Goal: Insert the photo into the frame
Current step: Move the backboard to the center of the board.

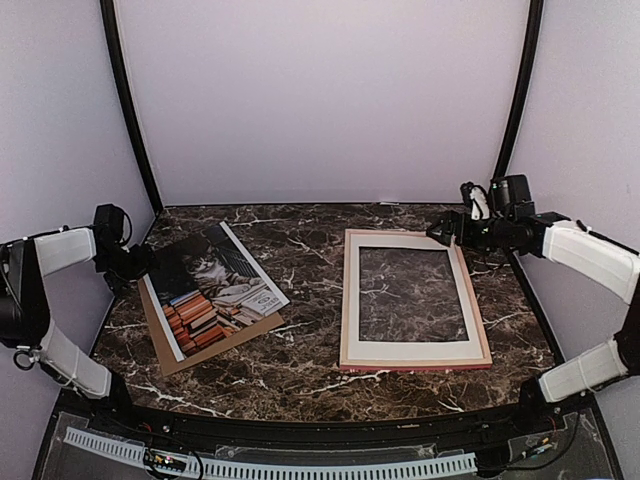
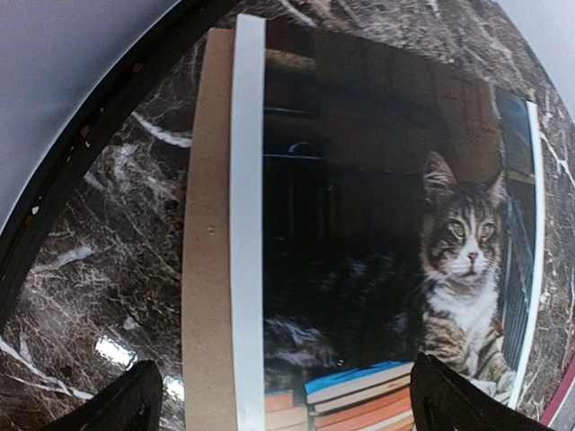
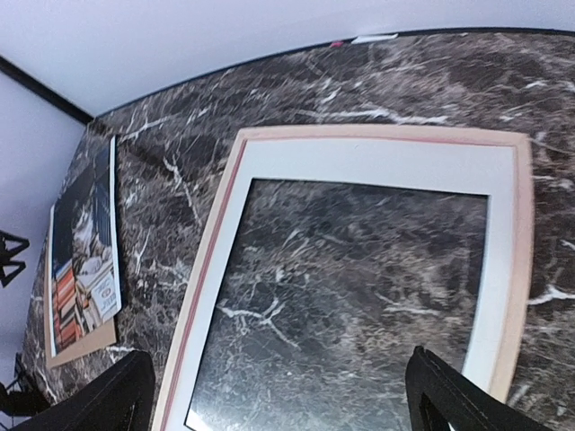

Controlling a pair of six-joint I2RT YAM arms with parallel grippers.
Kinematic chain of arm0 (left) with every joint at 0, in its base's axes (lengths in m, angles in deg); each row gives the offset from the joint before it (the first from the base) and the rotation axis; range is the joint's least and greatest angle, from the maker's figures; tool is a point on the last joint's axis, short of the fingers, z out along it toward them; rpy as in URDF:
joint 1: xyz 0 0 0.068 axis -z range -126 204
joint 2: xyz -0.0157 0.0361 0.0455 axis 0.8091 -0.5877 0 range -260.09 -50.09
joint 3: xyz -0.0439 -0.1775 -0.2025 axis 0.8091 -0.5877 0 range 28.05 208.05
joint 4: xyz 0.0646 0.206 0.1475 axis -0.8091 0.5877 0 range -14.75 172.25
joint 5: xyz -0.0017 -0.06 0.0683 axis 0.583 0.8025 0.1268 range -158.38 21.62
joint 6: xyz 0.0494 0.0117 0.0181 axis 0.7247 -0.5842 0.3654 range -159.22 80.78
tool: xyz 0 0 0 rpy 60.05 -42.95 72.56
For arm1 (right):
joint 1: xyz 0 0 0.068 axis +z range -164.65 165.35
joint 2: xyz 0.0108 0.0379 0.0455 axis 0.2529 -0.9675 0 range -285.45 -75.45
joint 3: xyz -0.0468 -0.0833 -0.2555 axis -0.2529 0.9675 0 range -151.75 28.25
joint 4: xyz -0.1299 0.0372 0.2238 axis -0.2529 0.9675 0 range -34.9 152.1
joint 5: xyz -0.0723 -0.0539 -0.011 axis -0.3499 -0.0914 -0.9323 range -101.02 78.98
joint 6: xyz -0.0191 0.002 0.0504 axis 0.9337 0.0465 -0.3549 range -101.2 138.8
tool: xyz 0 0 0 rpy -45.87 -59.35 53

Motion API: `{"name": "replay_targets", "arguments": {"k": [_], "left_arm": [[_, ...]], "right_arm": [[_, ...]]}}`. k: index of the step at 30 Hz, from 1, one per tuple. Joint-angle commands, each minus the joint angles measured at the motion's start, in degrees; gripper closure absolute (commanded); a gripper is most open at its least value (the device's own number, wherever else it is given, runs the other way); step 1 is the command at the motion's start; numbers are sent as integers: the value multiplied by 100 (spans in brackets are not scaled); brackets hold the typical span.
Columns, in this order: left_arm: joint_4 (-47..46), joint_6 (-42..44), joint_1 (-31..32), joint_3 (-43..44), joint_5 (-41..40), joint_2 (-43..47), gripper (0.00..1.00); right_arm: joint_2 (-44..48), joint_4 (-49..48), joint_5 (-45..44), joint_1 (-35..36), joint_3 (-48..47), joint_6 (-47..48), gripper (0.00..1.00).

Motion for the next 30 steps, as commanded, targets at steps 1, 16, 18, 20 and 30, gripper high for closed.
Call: {"name": "replay_targets", "arguments": {"k": [1, 16, 18, 20, 30], "left_arm": [[-240, -25, -135, -113, -38, -400, 2], [-278, 634, -197, 753, 249, -2046, 6], [-280, 857, -180, 867, 460, -2208, 10], [-233, 1064, -133, 1005, 589, -2360, 13], [111, 1906, 1024, 2014, 169, -3120, 17]], "right_arm": [[-569, -508, -83, 723, -393, 91, 1], [-2938, -560, -323, 2833, -2017, 201, 1], [-3104, -561, -252, 2891, -2104, 173, 1], [-3244, -562, -221, 2959, -2187, 168, 1], [-4037, -480, -277, 3259, -2770, -65, 4]]}}
